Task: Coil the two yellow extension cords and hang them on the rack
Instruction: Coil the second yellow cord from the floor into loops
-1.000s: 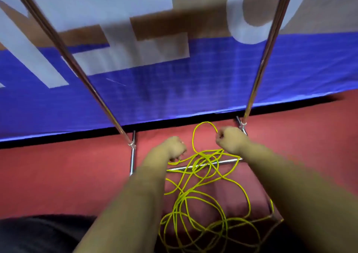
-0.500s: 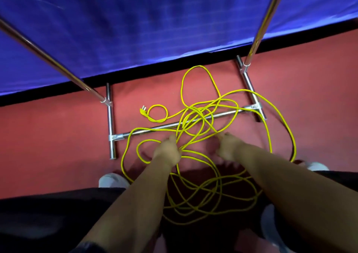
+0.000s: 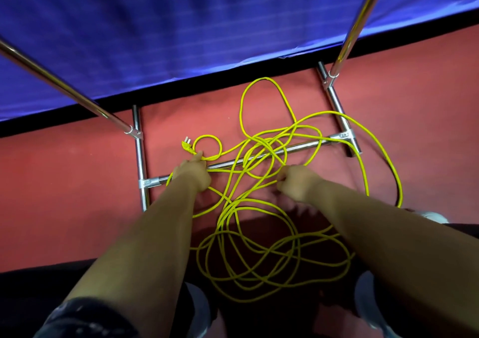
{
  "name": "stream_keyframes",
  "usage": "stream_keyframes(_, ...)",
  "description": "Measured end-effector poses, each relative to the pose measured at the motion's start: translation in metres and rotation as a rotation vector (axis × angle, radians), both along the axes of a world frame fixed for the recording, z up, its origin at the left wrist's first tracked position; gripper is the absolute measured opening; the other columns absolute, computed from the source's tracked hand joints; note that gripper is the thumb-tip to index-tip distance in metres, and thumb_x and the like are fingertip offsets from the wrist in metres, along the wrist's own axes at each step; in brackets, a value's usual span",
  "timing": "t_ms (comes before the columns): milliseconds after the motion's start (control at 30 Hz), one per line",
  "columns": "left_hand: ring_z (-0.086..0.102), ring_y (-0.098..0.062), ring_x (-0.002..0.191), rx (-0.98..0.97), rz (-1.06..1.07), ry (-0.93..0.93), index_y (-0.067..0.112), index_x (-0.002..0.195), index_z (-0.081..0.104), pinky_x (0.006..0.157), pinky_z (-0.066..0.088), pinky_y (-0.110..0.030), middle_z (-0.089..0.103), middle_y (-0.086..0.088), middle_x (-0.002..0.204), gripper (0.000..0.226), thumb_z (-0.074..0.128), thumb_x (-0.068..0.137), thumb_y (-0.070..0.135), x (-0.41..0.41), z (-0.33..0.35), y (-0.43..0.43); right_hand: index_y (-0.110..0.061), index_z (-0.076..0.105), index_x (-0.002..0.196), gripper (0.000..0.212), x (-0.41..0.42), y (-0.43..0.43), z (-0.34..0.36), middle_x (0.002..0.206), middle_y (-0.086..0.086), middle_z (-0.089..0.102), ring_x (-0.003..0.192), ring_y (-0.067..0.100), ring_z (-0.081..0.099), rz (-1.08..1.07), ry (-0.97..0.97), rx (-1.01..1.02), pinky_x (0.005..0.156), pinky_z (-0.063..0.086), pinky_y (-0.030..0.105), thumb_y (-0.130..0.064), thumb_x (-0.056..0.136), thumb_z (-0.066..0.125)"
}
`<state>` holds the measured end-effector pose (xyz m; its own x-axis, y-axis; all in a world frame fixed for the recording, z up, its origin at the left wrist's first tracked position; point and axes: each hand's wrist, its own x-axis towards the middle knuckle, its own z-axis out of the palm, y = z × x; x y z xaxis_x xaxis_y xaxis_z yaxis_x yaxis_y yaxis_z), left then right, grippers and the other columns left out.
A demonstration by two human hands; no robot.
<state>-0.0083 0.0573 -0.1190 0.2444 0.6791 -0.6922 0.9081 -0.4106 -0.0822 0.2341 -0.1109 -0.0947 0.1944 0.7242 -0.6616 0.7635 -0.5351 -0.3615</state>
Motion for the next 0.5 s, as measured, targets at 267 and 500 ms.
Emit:
stream_keyframes(267, 0.042, -0.029, 0.132, 0.252, -0.026, -0.290, 0.027, 0.130, 0.067, 0.103, 0.037, -0.041, 0.048, 0.015, 0.152, 0.044, 0.056, 0.089, 0.019, -0.004, 0.005, 0.007, -0.007, 0.074, 0.116, 0.032, 0.001, 0.009, 0.011, 0.126, 0.016, 0.073, 0.122, 0.034, 0.065, 0.005, 0.014, -0.052, 0.092, 0.048, 0.033, -0.022, 0.103, 0.050)
stream_keyframes(500, 0.064, -0.028, 0.097, 0.286, 0.273, -0.824, 0.024, 0.096, 0.068, 0.086, 0.051, -0.039, 0.070, 0.001, 0.098, 0.039, 0.054, 0.077, -0.007, 0.031, 0.062, 0.007, -0.014, 0.072, 0.117, 0.031, -0.001, 0.037, 0.042, 0.118, 0.014, 0.074, 0.116, 0.036, 0.067, -0.111, 0.079, 0.185, 0.089, 0.051, 0.035, -0.020, 0.090, 0.060)
